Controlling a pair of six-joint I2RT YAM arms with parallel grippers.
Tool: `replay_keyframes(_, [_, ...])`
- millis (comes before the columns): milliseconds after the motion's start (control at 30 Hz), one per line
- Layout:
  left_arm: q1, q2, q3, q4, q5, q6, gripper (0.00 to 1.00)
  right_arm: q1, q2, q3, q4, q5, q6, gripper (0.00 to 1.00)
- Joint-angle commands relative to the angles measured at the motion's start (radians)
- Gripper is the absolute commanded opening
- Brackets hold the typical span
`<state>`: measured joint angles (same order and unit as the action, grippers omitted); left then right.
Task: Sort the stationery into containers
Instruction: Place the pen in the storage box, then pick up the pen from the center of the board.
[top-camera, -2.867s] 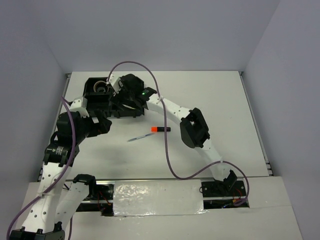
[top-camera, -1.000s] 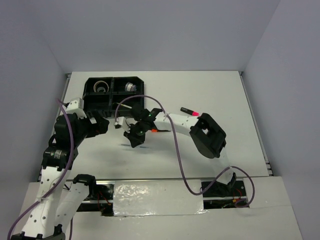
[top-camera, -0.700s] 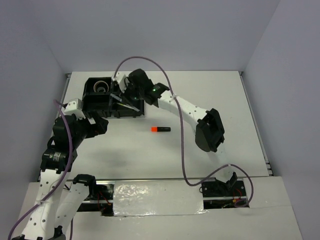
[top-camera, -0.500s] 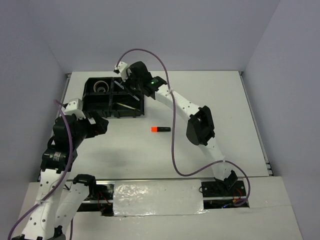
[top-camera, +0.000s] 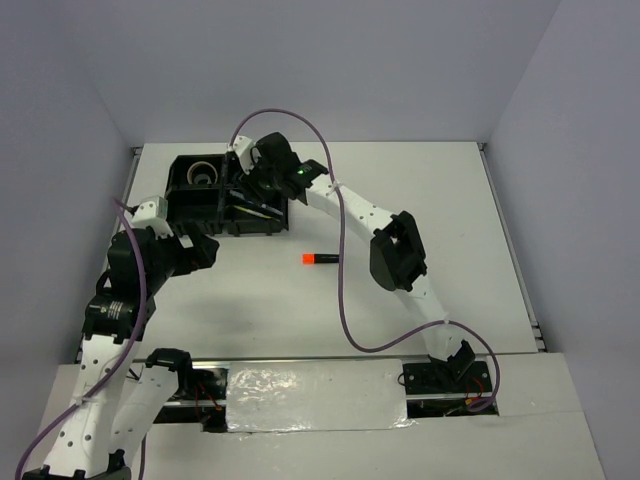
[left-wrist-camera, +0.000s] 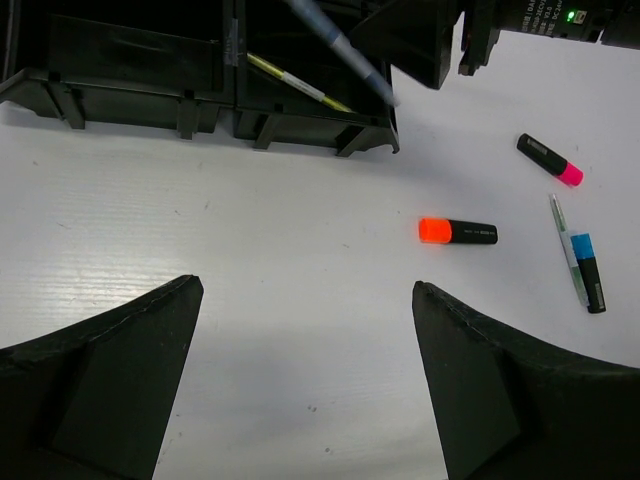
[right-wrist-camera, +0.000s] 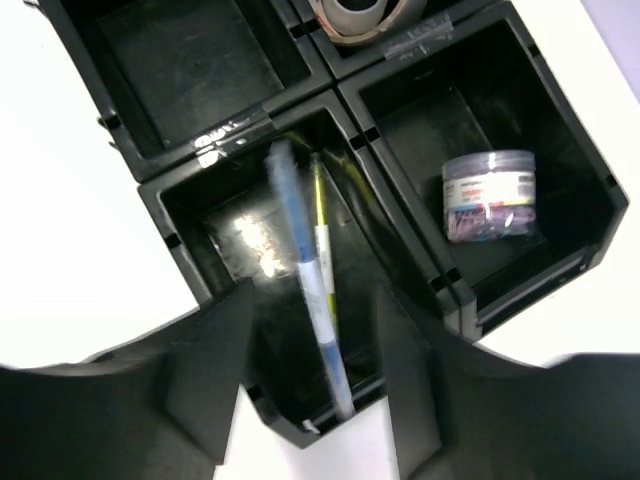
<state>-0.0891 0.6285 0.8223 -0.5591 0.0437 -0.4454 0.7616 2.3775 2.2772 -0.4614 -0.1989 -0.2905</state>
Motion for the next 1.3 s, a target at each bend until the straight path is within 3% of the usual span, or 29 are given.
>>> replay_keyframes(0, [0.005, 0.005, 0.001, 0.044, 0.024, 0.02, 0.99, 0.005, -0.014, -0.013, 0.055, -0.004, -0.009, 0.61])
replay_keyframes(33, [0.005, 0.008, 0.0, 0.044, 0.024, 0.02, 0.99, 0.008, -0.015, -0.01, 0.05, -0.002, -0.007, 0.64])
replay_keyframes(67, [0.005, 0.01, 0.0, 0.044, 0.025, 0.022, 0.99, 0.008, -0.017, 0.001, 0.047, 0.0, -0.004, 0.8])
replay_keyframes(100, [0.005, 0.01, 0.0, 0.044, 0.027, 0.022, 0.99, 0.008, -0.023, 0.007, 0.041, 0.007, -0.004, 0.85])
replay_keyframes(200, [0.005, 0.01, 0.001, 0.044, 0.025, 0.022, 0.99, 0.007, -0.047, 0.005, 0.04, 0.03, 0.022, 0.89])
replay_keyframes(333, [0.005, 0.004, 0.001, 0.044, 0.019, 0.02, 0.99, -0.025, -0.22, -0.126, 0.036, 0.227, 0.183, 0.89])
replay_keyframes(433, [0.005, 0.002, 0.001, 0.044, 0.024, 0.022, 0.99, -0.094, -0.363, -0.373, 0.006, 0.288, 0.376, 0.86])
replay_keyframes(467, [0.005, 0.002, 0.001, 0.044, 0.025, 0.022, 0.99, -0.135, -0.459, -0.521, 0.001, 0.296, 0.455, 0.81])
replay_keyframes(533, [0.005, 0.003, 0.001, 0.045, 0.031, 0.022, 0.99, -0.174, -0.561, -0.684, 0.02, 0.299, 0.507, 0.73])
replay_keyframes(567, [0.005, 0.002, 0.0, 0.045, 0.033, 0.022, 0.99, -0.189, -0.648, -0.82, 0.021, 0.306, 0.527, 0.64])
replay_keyframes(667, [0.005, 0.0, -0.002, 0.047, 0.039, 0.022, 0.99, -0.232, -0.741, -1.005, 0.001, 0.352, 0.531, 0.56])
replay_keyframes(767, [0.003, -0.004, -0.003, 0.048, 0.041, 0.022, 0.99, -0.29, -0.784, -1.088, -0.022, 0.345, 0.505, 0.49])
replay_keyframes(967, [0.002, -0.001, -0.003, 0.047, 0.033, 0.019, 0.99, -0.364, -0.712, -1.078, -0.057, 0.351, 0.464, 0.43])
replay_keyframes(1267, [-0.011, 0.01, -0.003, 0.045, 0.03, 0.017, 0.99, -0.398, -0.614, -1.049, -0.075, 0.352, 0.436, 0.41])
